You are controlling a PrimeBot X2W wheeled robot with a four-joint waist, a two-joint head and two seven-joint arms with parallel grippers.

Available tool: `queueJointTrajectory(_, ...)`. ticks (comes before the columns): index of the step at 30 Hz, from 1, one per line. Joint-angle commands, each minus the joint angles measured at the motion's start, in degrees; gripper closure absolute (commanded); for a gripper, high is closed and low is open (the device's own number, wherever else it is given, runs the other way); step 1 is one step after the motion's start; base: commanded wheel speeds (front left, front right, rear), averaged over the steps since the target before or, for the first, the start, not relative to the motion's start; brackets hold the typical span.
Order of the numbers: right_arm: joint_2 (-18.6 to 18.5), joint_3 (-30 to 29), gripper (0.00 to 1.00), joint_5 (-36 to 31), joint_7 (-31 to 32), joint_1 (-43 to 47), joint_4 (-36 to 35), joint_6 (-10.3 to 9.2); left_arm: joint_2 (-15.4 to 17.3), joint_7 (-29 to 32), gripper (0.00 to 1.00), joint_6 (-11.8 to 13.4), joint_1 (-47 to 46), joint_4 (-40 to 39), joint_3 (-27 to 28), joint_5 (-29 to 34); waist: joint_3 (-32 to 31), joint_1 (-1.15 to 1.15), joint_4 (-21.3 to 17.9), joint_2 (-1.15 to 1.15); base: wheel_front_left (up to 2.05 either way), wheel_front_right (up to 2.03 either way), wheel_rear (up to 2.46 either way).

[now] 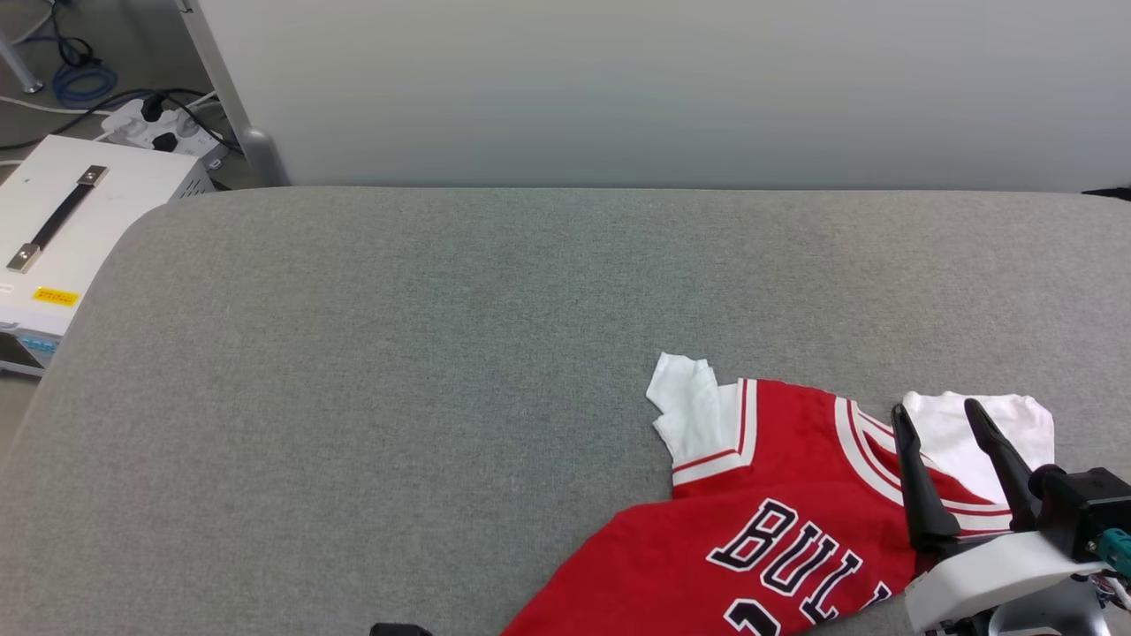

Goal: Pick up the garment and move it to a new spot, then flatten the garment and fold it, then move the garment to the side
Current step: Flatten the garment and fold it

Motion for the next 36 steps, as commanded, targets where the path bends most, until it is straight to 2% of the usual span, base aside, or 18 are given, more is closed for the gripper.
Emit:
queueJointTrajectory(1,0.13,0.00,0.00,-0.48,0.31,0.92,-0.55,-0.05,-0.07,-1.61,0.00,0.46,-1.67,0.02,0.51,1.22,-0.22,0.00,-0.02,0.00,0.00,0.00,0.00)
queueJointTrajectory(7,0.19,-0.34,0.00,-0.71,1.09,1.50,-1.50,-0.05,-0.28,-8.67,0.00,2.45,-3.81,-3.15,3.33,3.76,-1.36,0.00,-0.51,0.00,0.00,0.00,0.00)
queueJointTrajectory(15,0.25,-0.51,0.00,-0.50,1.82,1.13,-2.78,-0.05,-0.04,-13.16,0.00,1.98,-10.92,-6.51,4.89,6.92,-0.14,0.00,-1.74,0.00,0.00,0.00,0.00)
queueJointTrajectory(21,0.22,0.28,0.00,-0.63,2.06,-1.55,-3.62,-0.05,-3.31,-14.22,0.00,-1.71,-20.68,-1.81,3.36,7.59,3.28,0.00,-4.30,0.00,0.00,0.00,0.00)
queueJointTrajectory(26,-0.39,1.13,0.00,-0.12,1.44,-5.01,-3.47,-0.05,-7.33,-13.79,0.00,-6.41,-30.06,5.35,1.06,7.23,7.06,0.00,-6.91,0.00,0.00,0.00,0.00)
queueJointTrajectory(31,-0.98,1.73,0.00,0.36,0.70,-6.85,-2.50,-0.05,-10.04,-9.72,0.00,-11.73,-38.23,13.06,-1.90,6.48,9.79,0.00,-9.02,0.00,0.00,0.00,0.00)
queueJointTrajectory(36,-1.34,2.22,0.00,0.96,-0.17,-8.47,-1.61,-0.05,-11.79,-1.87,0.00,-15.74,-46.51,21.94,-3.82,5.18,12.93,0.00,-10.92,0.00,0.00,0.00,0.00)
